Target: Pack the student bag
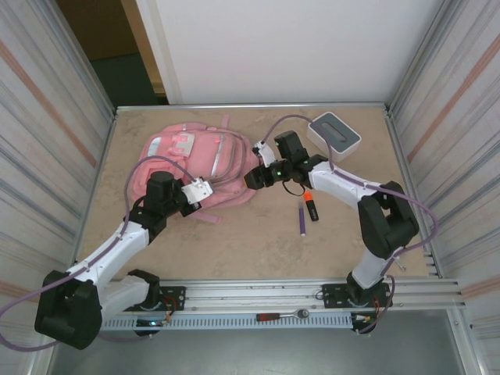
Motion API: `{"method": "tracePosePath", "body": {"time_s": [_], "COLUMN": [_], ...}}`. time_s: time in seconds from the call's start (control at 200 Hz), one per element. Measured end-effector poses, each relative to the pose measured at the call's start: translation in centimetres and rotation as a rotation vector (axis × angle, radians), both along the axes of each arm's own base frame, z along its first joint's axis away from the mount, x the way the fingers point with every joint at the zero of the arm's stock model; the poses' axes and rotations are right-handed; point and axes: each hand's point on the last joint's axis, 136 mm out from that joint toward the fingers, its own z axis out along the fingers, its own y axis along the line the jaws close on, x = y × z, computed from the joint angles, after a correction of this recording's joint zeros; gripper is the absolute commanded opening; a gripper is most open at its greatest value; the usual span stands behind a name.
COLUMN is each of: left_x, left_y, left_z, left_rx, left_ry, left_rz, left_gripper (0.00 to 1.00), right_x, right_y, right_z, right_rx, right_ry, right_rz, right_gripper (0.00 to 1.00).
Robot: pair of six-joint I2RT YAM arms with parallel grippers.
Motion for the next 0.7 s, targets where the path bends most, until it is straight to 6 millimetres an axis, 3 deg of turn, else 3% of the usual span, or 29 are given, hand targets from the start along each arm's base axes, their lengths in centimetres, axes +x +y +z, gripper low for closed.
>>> {"method": "tracePosePath", "body": {"time_s": [0.291, 0.611, 0.701], "left_x": [-0.1, -0.1, -0.2], "left_y": [0.0, 0.0, 0.0], "left_z": [-0.1, -0.2, -0.2], "left_rx": [0.001, 0.001, 0.002], "left_ry": [0.006, 0.009, 0.010], "left_rz": [-0.002, -0.004, -0.003], "left_gripper": [0.00, 0.00, 0.00], "right_x": [-1.0, -0.9, -0.6], "right_y": [1.7, 1.7, 1.5], "right_z": [-1.7, -2.4, -2.5], "right_rx": [-0.051, -0.086, -0.100], "right_ry": [0.006, -0.018, -0.024], "right_rz": [0.081, 0.080, 0.062], "right_gripper": [0.37, 0.00, 0.00]}}
